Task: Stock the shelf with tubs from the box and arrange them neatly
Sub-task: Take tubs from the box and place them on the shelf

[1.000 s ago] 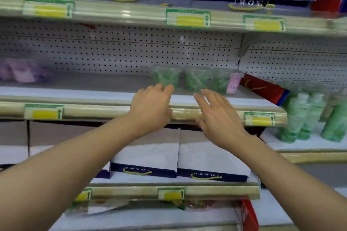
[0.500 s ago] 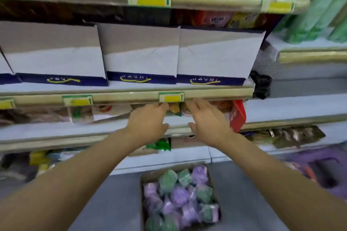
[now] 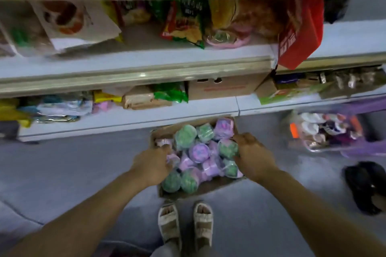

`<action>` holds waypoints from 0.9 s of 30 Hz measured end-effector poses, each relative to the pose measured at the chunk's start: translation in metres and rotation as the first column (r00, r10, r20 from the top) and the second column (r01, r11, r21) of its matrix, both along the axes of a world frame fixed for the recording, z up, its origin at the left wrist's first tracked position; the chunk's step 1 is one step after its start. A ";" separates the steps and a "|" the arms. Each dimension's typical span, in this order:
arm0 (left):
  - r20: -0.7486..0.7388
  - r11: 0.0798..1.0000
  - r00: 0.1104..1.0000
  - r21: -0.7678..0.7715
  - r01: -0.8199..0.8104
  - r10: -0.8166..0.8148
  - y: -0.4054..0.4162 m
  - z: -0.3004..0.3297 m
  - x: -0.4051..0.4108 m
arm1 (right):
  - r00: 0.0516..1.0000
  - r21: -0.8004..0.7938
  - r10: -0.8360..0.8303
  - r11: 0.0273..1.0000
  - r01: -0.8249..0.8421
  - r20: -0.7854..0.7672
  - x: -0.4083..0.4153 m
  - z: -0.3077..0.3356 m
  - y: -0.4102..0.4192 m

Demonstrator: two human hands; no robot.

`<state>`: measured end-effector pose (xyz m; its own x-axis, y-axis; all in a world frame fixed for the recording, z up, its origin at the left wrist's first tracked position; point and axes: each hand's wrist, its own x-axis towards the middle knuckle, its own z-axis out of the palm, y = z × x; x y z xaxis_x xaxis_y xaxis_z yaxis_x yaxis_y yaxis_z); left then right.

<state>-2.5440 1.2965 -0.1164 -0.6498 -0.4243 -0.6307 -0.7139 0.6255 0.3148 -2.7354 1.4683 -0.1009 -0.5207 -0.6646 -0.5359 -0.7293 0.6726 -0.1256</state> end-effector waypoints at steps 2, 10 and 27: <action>0.040 0.998 0.998 0.030 -0.057 0.056 0.006 -0.037 0.000 | 0.999 -0.007 -0.041 0.999 0.041 0.032 -0.004 -0.035 0.007; 0.065 0.952 0.964 0.155 -0.263 0.256 0.023 -0.200 -0.035 | 0.968 0.052 -0.237 0.971 0.233 0.080 -0.032 -0.188 0.040; 0.094 0.920 0.932 0.153 -0.361 0.350 0.045 -0.411 -0.114 | 0.477 -0.055 -0.879 0.477 0.877 -0.006 -0.070 -0.433 0.086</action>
